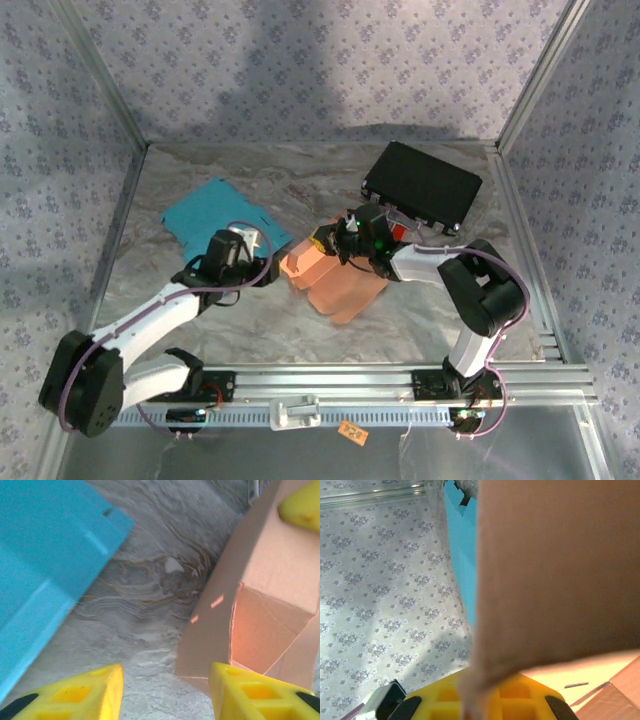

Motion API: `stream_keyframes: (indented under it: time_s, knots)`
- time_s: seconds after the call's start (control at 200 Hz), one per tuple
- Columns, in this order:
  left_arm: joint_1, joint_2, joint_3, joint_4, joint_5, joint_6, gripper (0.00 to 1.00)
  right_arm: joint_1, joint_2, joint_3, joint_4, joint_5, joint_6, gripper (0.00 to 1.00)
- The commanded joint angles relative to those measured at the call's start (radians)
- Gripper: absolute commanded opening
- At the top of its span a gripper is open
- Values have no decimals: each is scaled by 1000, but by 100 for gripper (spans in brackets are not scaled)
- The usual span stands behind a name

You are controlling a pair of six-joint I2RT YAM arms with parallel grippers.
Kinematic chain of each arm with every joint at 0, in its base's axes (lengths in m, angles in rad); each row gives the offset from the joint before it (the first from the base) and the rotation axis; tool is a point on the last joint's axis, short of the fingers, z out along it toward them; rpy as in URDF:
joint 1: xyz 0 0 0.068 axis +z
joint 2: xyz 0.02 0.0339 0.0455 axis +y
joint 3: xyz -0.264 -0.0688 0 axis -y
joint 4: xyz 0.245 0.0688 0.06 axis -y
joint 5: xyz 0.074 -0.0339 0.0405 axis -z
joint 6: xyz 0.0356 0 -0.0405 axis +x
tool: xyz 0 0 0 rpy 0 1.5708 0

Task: Fold the paper box

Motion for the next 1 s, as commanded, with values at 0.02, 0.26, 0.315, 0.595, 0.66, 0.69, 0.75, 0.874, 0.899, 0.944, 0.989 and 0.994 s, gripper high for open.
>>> stream_keyframes:
  time_s: [0.02,0.26,0.315,0.595,0.66,0.69,0.75,0.874,0.899,0.944,0.989,0.994]
  knots:
    - [-47,26,-29,101,3,46,49,-7,11,-9,33,-32,-21,0]
    - [-71,-29,-91,105,-69,39,49,-19,12,-13,29,-39,-18,0]
    - [-71,-50,-122,141,-50,46,50,-21,13,-12,35,-43,-12,0]
    - [-95,-13,-161,275,-16,147,52,-23,17,-6,48,-55,12,0]
    - [-97,13,-157,314,15,157,52,-22,19,-5,56,-55,20,0]
    - [-104,25,-155,328,17,166,52,-22,21,-4,58,-54,23,0]
    - [-114,49,-145,349,16,181,52,-19,22,-2,60,-52,26,0]
    - [-131,107,-102,345,-16,189,51,-9,29,0,74,-45,37,0]
    - [-136,115,-97,345,-33,189,51,-8,31,0,76,-45,39,0]
    - [-144,126,-90,352,-55,189,50,-4,35,1,85,-45,38,0]
    - [-154,134,-86,364,-88,187,49,-2,40,-3,97,-43,39,0]
    - [-156,136,-86,364,-93,187,49,-1,42,-3,99,-44,39,0]
